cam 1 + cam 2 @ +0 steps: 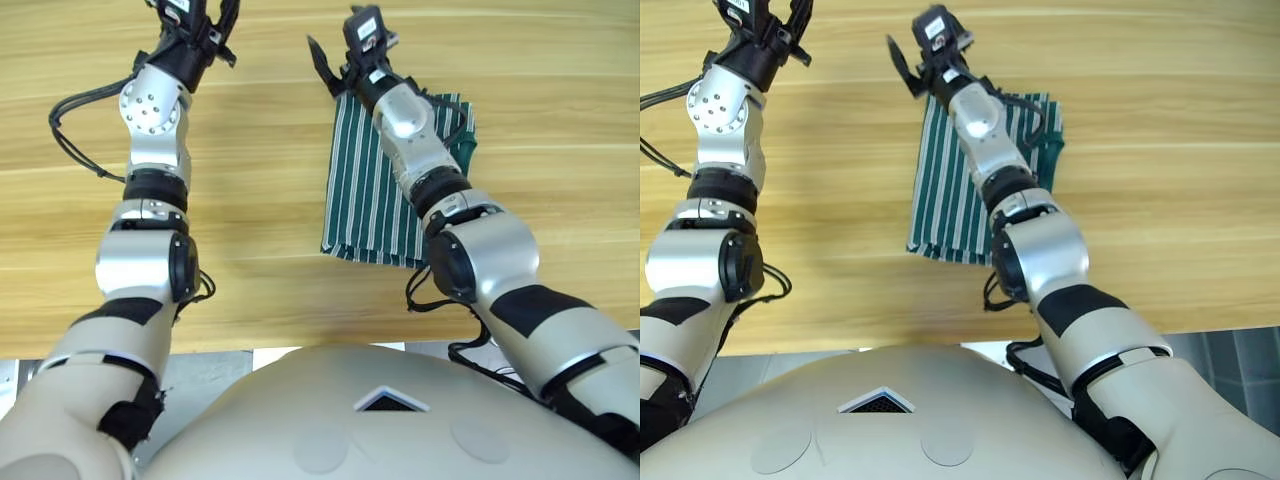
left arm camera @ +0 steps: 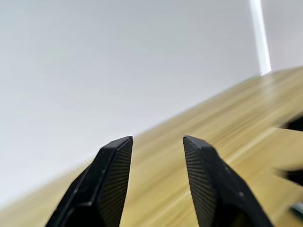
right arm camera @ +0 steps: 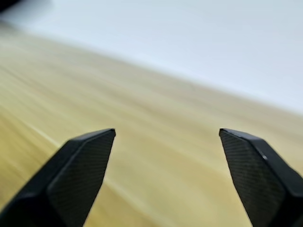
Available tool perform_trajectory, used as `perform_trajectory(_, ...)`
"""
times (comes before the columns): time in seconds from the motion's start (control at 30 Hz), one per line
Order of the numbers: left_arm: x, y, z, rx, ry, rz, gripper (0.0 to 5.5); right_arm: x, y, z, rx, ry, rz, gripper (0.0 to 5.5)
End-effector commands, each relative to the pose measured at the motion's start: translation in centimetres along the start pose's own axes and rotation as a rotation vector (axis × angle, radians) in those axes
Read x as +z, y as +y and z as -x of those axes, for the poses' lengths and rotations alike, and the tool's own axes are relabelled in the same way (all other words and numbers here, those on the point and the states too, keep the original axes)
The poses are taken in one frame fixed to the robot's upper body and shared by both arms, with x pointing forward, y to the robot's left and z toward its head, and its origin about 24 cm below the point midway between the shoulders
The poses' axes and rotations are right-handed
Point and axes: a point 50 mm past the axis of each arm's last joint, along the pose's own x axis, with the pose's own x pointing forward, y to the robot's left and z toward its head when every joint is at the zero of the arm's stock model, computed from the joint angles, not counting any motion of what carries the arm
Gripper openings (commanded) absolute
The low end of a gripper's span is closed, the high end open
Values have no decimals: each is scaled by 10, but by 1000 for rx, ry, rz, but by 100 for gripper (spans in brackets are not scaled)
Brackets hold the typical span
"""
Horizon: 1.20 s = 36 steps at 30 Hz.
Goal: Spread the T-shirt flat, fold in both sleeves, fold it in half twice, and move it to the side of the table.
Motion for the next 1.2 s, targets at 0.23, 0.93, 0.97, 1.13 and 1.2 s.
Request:
perform_trajectory(0.23, 23, -72, 98, -981, 100, -242, 279, 51, -6, 251, 877, 336, 636, 410)
perform_trajectory(0.93, 14, -130, 109, -1259, 167, -477, 350, 10, -5, 315, 881, 882, 764, 410)
perform_trajectory(0.97, 14, -131, 108, -1254, 159, -477, 350, 10, -6, 316, 877, 887, 769, 410)
perform_trajectory(1.13, 11, -138, 99, -1235, 123, -483, 350, 6, -8, 313, 862, 893, 788, 410)
perform_trajectory(1.2, 9, -140, 97, -1238, 118, -487, 350, 3, -7, 312, 863, 894, 784, 410)
